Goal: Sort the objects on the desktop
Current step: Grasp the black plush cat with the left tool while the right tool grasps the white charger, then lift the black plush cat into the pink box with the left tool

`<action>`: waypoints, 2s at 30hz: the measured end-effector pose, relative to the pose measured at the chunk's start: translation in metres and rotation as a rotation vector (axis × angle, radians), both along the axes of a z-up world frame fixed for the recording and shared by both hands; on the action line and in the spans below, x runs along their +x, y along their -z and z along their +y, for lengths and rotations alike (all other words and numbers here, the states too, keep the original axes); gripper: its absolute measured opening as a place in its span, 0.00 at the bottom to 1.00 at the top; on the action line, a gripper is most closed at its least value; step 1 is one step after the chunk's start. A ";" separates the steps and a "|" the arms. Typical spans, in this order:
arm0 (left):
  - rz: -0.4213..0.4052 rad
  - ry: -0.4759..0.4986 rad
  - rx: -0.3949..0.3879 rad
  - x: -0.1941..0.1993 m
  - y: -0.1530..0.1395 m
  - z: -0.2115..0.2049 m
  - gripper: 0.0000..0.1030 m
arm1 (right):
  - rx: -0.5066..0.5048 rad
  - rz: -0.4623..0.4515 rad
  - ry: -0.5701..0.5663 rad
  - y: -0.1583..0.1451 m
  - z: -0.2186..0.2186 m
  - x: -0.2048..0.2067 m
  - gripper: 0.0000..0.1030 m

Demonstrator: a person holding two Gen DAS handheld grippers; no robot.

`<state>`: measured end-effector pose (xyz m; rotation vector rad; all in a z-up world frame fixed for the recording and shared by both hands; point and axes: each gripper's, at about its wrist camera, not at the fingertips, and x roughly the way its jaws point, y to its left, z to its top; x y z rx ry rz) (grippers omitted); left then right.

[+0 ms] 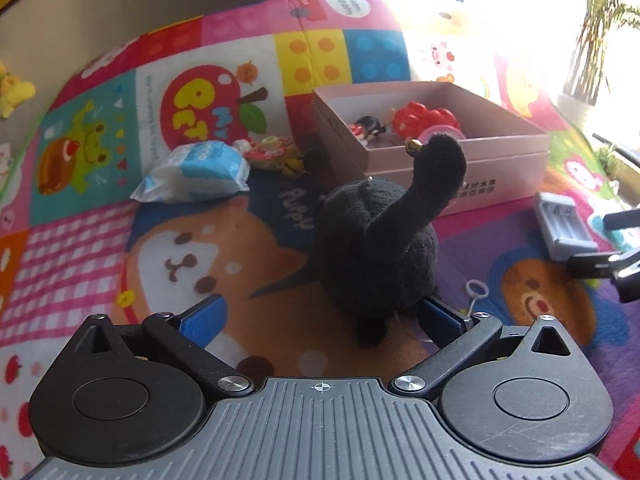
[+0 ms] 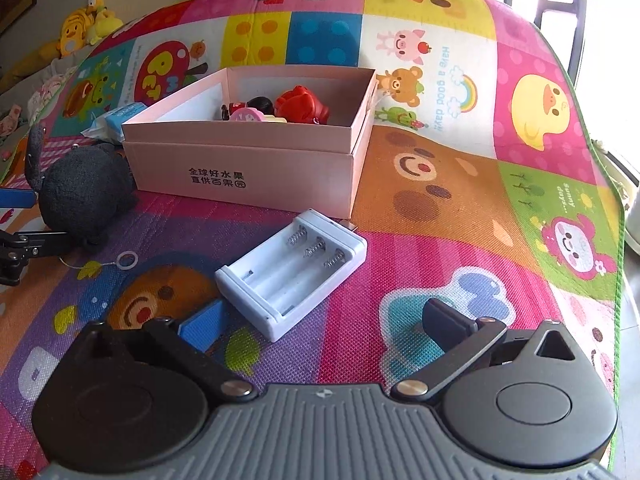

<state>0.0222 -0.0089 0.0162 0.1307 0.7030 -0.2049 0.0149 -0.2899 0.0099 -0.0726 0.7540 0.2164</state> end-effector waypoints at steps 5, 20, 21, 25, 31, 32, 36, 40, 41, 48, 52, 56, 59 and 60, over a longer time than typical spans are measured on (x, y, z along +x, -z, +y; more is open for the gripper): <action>0.013 0.012 -0.100 0.009 0.001 -0.014 1.00 | 0.004 0.003 0.000 0.001 0.000 0.001 1.00; 0.005 -0.029 -0.073 0.019 0.004 -0.027 0.69 | -0.160 -0.113 -0.315 -0.009 0.024 0.018 1.00; 0.004 -0.024 -0.070 0.018 0.003 -0.027 0.69 | -0.131 -0.091 -0.313 -0.009 0.022 0.025 1.00; 0.004 -0.011 -0.072 0.011 0.001 -0.023 0.68 | -0.030 -0.008 -0.276 -0.009 0.014 0.041 0.97; 0.015 0.045 -0.082 -0.013 -0.005 -0.018 0.67 | -0.042 -0.004 -0.301 -0.019 0.020 0.007 0.87; 0.012 0.059 -0.083 -0.019 -0.008 -0.018 0.67 | -0.035 -0.001 -0.311 -0.022 0.021 0.000 0.87; 0.002 0.114 -0.117 -0.036 -0.027 -0.020 0.67 | 0.040 0.018 -0.340 -0.038 0.016 -0.034 0.87; -0.048 0.181 -0.127 -0.052 -0.054 -0.028 0.67 | 0.064 0.019 -0.375 -0.051 0.020 -0.060 0.87; -0.067 0.193 -0.127 -0.054 -0.061 -0.030 0.67 | 0.065 0.014 -0.378 -0.053 0.021 -0.064 0.87; -0.312 0.177 -0.055 -0.021 -0.124 -0.046 0.67 | 0.086 -0.042 -0.408 -0.062 0.026 -0.080 0.87; -0.432 0.159 -0.061 0.024 -0.148 -0.062 0.67 | 0.107 -0.046 -0.410 -0.058 0.026 -0.078 0.87; -0.379 0.128 -0.168 0.072 -0.143 -0.069 0.67 | 0.132 -0.030 -0.386 -0.050 0.021 -0.072 0.87; -0.269 0.123 -0.207 0.100 -0.117 -0.072 0.68 | 0.139 -0.016 -0.370 -0.043 0.015 -0.066 0.87; -0.236 0.126 -0.193 0.106 -0.106 -0.074 0.69 | 0.142 -0.010 -0.367 -0.041 0.014 -0.065 0.87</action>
